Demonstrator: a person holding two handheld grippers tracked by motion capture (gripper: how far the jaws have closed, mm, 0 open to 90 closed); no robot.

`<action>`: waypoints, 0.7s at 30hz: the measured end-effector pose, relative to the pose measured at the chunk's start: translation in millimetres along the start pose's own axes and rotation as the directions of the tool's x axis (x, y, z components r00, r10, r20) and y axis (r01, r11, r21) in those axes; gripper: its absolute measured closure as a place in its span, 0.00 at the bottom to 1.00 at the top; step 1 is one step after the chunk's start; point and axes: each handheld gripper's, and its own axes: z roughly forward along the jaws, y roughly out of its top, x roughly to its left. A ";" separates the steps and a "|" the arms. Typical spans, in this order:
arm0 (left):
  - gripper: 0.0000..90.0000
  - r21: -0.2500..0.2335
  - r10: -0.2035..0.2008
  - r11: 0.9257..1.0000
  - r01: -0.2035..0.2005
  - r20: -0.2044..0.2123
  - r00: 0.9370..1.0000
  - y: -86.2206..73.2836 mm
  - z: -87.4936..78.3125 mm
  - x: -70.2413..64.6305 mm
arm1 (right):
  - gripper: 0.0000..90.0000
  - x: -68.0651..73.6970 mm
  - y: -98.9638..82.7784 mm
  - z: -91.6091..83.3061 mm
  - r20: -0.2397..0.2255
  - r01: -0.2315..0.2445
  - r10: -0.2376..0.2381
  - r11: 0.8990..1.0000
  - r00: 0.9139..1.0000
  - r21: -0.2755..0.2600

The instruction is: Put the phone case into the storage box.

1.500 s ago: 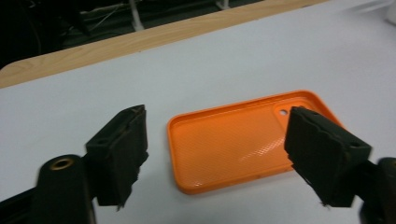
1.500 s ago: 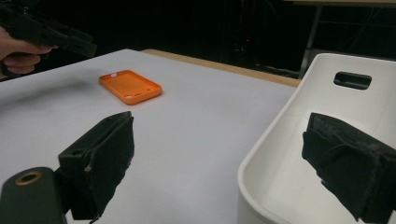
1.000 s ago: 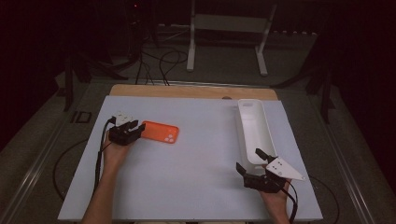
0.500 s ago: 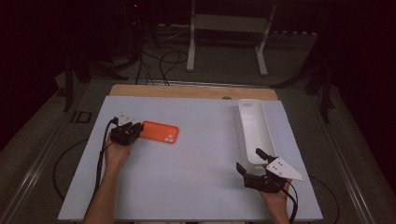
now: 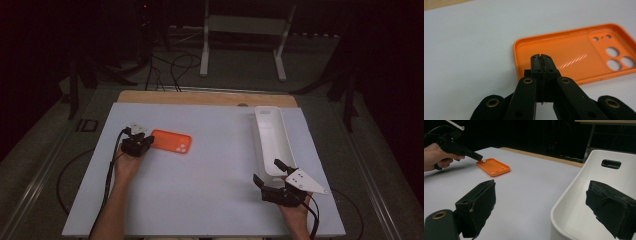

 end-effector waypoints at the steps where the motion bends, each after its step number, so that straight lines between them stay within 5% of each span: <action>1: 1.00 0.005 0.000 1.000 0.000 0.000 1.000 -0.4 1.2 0.3 | 0.10 -0.1 0.0 0.0 0.000 0.000 0.000 1.000 1.000 0.000; 21: 1.00 0.043 0.009 0.999 -0.007 -0.042 0.999 0.4 10.5 2.8 | 0.10 0.3 -0.3 0.3 -0.001 0.000 0.000 1.000 1.000 0.002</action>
